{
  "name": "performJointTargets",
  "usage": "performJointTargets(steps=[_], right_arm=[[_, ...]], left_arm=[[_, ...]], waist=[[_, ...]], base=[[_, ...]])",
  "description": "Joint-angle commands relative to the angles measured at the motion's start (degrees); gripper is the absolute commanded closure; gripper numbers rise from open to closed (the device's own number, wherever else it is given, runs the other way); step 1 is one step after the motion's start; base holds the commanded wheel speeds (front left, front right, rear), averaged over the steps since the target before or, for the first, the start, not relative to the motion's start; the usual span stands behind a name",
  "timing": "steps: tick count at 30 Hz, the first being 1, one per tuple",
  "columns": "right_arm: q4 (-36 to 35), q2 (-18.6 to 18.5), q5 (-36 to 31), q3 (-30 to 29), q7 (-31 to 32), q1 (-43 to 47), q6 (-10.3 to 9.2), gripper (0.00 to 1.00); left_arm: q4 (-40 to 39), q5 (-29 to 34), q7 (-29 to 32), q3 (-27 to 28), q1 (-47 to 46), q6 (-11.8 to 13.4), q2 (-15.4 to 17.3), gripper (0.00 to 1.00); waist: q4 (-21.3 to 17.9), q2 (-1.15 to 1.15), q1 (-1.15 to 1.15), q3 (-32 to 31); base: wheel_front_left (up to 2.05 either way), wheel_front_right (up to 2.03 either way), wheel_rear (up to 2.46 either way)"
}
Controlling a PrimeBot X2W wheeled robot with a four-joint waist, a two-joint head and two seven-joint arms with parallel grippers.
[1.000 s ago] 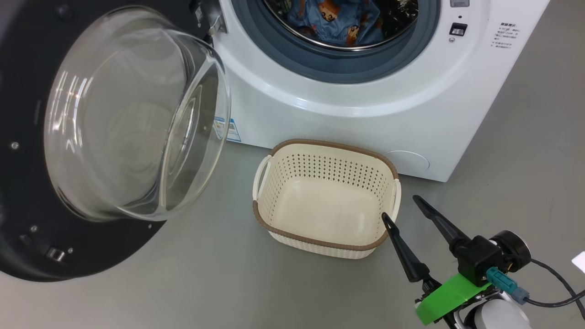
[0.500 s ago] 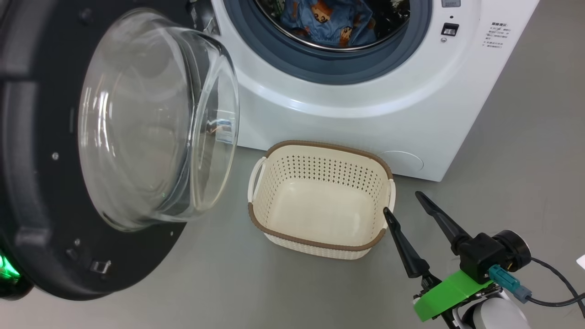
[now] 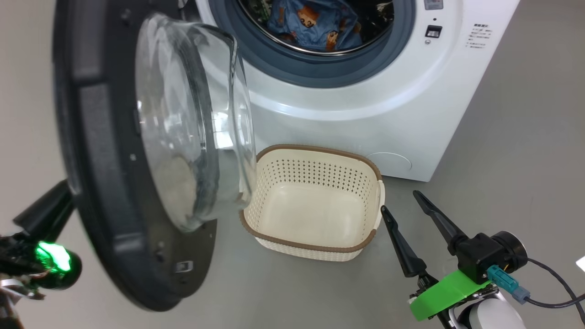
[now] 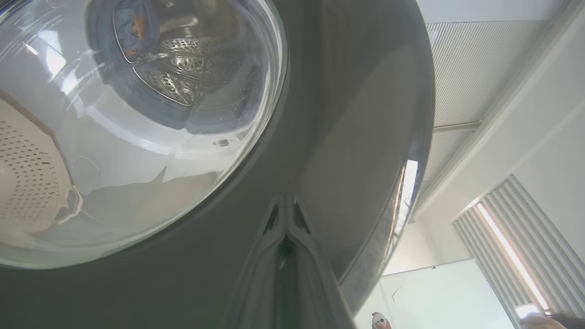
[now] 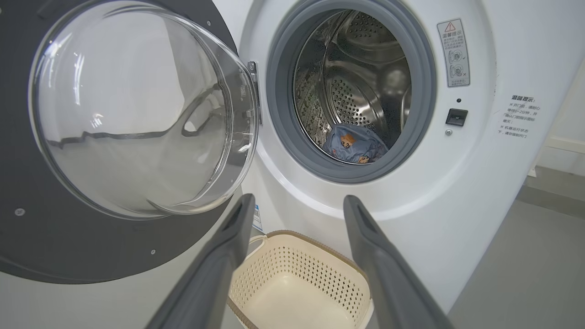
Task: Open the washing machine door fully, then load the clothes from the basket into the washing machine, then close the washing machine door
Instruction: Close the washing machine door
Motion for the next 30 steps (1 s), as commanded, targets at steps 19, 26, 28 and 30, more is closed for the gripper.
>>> performJointTargets(steps=[19,26,28,30], right_arm=[[-1.4,1.2,0.9,1.2,-0.3,2.9,0.35,0.00],[-1.4,0.7,1.4,1.8,-0.3,3.7,0.35,0.00],[-1.4,0.6,1.4,1.9,-0.3,3.8,0.35,0.00],[-1.4,0.5,1.5,2.0,-0.3,4.0,0.35,0.00]], left_arm=[[-3.2,-2.1,-20.5,-21.4,1.4,-6.2,0.0,1.00],[0.0,-0.8,-26.0,-25.1,-0.4,-7.1,0.0,1.00],[0.6,-0.6,-26.9,-25.3,-0.7,-7.2,0.0,1.00],[1.7,-0.6,-28.5,-25.8,-1.3,-7.3,0.0,1.00]], waist=[[-5.3,0.00,0.00,-3.7],[-8.6,0.00,0.00,-5.0],[-9.1,0.00,0.00,-5.1],[-10.2,0.00,0.00,-5.3]], base=[[0.00,0.00,0.00],[0.00,0.00,0.00],[0.00,0.00,0.00],[0.00,0.00,0.00]])
